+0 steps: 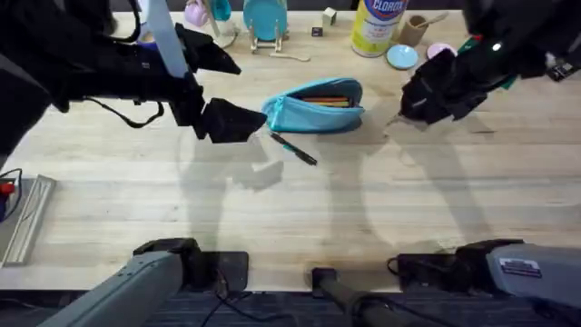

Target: Unzip the bag, pick up the pens from the table one at a time and place them inside, then zip the bag closed.

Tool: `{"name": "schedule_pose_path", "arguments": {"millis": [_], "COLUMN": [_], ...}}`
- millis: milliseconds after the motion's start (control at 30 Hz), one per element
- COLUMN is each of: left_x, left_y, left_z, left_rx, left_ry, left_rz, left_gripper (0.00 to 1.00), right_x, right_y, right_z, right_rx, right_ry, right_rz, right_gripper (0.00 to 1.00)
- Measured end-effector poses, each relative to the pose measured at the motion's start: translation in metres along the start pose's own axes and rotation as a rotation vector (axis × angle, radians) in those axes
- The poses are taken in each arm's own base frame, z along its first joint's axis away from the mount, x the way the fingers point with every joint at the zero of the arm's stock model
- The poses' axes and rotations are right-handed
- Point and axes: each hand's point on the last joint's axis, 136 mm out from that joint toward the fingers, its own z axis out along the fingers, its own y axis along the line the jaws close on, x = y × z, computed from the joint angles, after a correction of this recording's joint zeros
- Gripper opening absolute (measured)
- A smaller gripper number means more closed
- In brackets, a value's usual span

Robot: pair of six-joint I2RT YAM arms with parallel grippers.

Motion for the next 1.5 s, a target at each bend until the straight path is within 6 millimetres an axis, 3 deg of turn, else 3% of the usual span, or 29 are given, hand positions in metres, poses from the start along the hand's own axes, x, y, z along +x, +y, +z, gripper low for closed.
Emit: {"name": "schedule_pose_path", "arguments": {"millis": [200,400,733,933,1267,1500], "left_x": [0.000,0.000,0.000,0.000,0.000,0.000], "left_y": [0.000,0.000,0.000,0.000,0.000,0.000], "left_z": [0.000,0.000,0.000,0.000,0.000,0.000], "left_rx": [0.000,0.000,0.000,0.000,0.000,0.000], "left_ry": [0.000,0.000,0.000,0.000,0.000,0.000], "left_rz": [0.000,0.000,0.000,0.000,0.000,0.000], "left_gripper": [0.993,0.993,0.993,0.993,0.993,0.993], "right_x": [-0.007,-0.010,0.026,0.035,0.055,0.063], "right_y": [0.016,0.037,0.082,0.093,0.101,0.103], "right_z": [-0.012,-0.014,-0.030,-0.037,-0.049,-0.052], "right_rx": [-0.072,-0.150,-0.464,-0.557,-0.715,-0.748], "right_ry": [-0.044,-0.080,-0.052,-0.099,-0.284,-0.414], "right_rz": [-0.207,-0.535,-1.148,-1.367,-1.995,-2.290], "right_gripper": [0.031,0.031,0.031,0.031,0.031,0.031]}}
